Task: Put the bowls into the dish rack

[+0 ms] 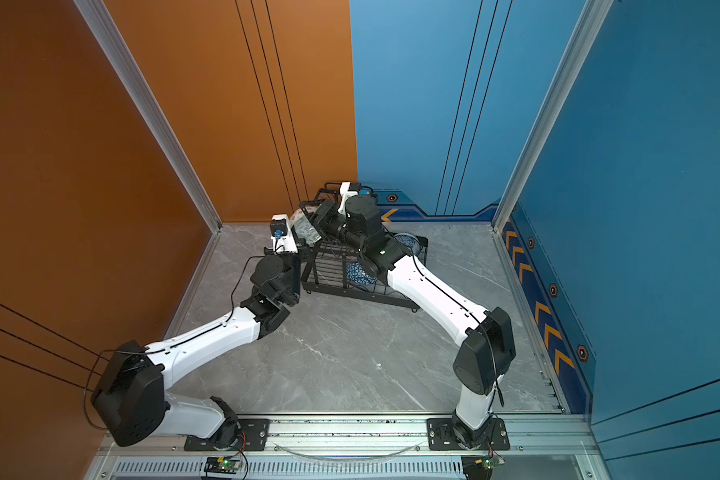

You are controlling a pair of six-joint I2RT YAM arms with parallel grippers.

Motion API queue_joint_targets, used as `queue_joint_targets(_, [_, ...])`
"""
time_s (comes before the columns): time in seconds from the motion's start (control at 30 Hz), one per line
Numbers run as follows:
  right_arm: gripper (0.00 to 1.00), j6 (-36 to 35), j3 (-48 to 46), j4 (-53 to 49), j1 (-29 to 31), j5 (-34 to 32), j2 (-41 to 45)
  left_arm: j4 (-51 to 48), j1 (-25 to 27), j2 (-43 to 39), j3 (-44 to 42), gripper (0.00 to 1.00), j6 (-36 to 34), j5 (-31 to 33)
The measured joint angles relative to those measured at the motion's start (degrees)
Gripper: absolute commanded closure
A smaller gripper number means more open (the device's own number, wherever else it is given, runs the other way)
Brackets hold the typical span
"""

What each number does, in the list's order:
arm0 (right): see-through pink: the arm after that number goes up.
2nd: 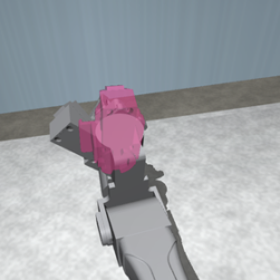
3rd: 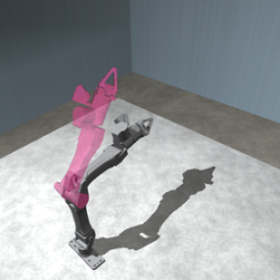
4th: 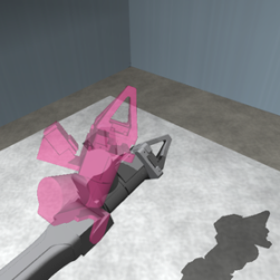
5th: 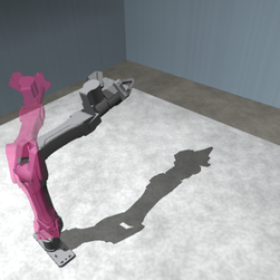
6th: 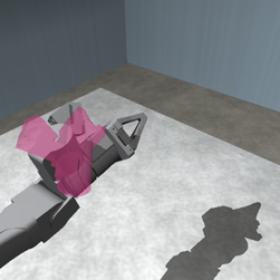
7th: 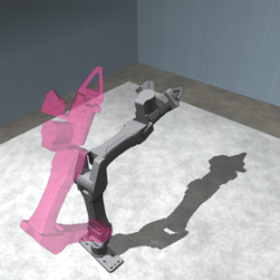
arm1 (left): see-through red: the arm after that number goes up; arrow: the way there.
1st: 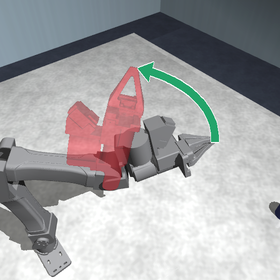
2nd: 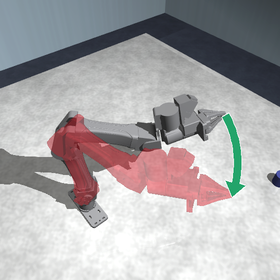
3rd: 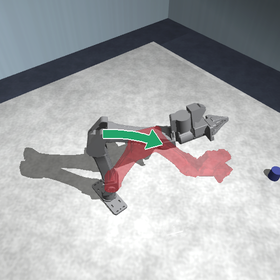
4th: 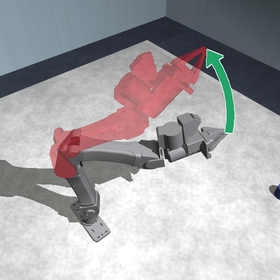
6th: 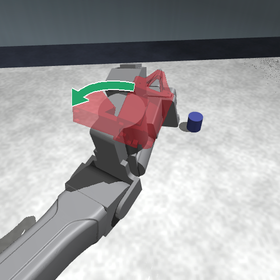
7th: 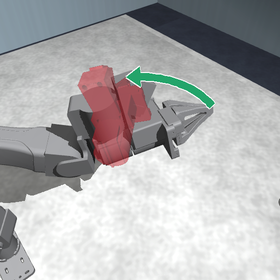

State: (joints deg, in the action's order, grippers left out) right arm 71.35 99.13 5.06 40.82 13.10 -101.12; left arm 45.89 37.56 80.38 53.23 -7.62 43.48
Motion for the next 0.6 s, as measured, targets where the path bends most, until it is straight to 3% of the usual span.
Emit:
queue_joint_targets(0.4, [0.99,4.85,0.48,0.07,1.36,2.38,-0.26,5.31,0.33,0.00,-1.81,1.00,-0.28,0.96])
queue_joint_targets(0.6, [1.00,4.74,0.79,0.04,1.60,2.56,-0.26,6.05,0.33,-0.04,-1.92,0.96,-0.31,1.16])
